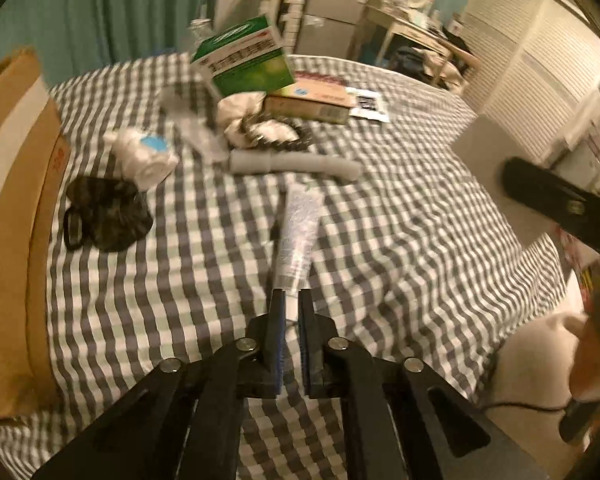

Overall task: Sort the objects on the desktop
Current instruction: 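Grasp the toothpaste tube with left tool while right tool grasps white tape roll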

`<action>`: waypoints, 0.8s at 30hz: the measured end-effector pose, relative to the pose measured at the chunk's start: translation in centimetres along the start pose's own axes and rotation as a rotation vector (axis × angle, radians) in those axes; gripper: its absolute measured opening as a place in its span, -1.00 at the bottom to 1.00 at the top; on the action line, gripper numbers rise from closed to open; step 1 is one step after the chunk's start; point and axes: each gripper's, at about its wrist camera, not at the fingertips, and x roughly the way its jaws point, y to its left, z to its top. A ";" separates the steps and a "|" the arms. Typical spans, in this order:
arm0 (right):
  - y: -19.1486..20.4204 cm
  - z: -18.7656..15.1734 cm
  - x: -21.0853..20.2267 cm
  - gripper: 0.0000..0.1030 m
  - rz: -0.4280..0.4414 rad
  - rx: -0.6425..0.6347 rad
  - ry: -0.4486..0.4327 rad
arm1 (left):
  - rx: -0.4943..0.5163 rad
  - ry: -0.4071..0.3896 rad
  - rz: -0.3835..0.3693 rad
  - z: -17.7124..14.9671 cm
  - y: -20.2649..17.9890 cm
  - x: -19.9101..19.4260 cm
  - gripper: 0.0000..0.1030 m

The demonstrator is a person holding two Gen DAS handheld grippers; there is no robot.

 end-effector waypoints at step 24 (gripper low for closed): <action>-1.4 0.4 2.8 0.61 -0.022 0.001 0.039 | -0.052 -0.158 -0.009 2.8 1.0 -0.3 -0.51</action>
